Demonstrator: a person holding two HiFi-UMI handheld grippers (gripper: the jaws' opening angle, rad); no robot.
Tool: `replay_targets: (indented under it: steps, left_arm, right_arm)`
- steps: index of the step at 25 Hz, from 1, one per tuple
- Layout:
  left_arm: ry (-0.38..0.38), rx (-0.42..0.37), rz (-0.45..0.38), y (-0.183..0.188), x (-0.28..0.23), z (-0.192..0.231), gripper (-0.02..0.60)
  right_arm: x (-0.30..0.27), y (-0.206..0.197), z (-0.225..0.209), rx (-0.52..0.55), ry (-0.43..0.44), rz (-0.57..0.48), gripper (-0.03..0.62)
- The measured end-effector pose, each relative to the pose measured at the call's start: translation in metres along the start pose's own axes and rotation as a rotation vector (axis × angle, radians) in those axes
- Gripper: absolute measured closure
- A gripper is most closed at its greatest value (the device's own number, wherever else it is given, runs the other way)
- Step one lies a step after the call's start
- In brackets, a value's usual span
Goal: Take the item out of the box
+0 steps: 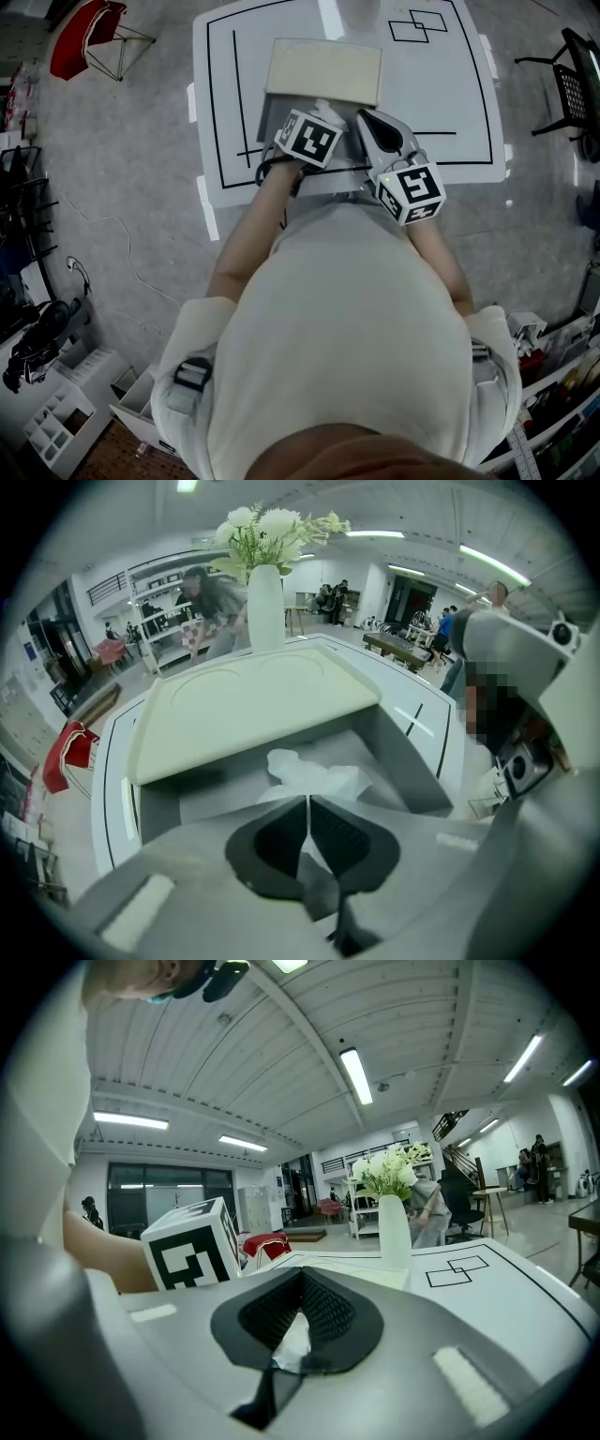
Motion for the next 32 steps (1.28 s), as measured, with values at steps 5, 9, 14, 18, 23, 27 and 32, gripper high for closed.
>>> replay_targets:
  steps: [5, 9, 14, 18, 23, 27, 32]
  left_arm:
    - [-0.029, 0.012, -0.036, -0.002, 0.009, 0.000, 0.572]
    - [-0.047, 0.027, -0.066, -0.002, 0.014, 0.003, 0.574]
    - [-0.042, 0.039, -0.159, 0.008, 0.033, 0.012, 0.575]
    - [-0.005, 0.016, -0.238, 0.019, 0.058, 0.025, 0.575]
    - [-0.074, 0.036, -0.261, -0.010, 0.080, 0.004, 0.575]
    - [-0.091, 0.030, -0.297, -0.019, 0.095, 0.001, 0.575]
    - [-0.106, 0.036, -0.346, -0.037, 0.108, 0.002, 0.575]
  right_arm:
    - [0.006, 0.002, 0.007, 0.002, -0.018, 0.003, 0.597]
    - [0.008, -0.001, 0.010, 0.001, -0.031, 0.010, 0.597]
    - [0.011, -0.003, 0.023, 0.007, -0.042, 0.009, 0.597]
    - [0.012, 0.000, 0.033, 0.012, -0.057, 0.005, 0.597]
    - [0.040, 0.010, 0.059, 0.021, -0.083, -0.004, 0.597]
    - [0.048, 0.012, 0.073, 0.022, -0.103, -0.008, 0.597]
    - [0.057, 0.008, 0.096, 0.018, -0.128, -0.012, 0.597]
Point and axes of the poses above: the fingertips, and each gripper's own axes: x backward along the fingers, z to its left, y out of its top, the point moved 1 cm from there along x, backward along the fingers, and after that the axes turned 14 degrees about x, right-handed, at the moved point
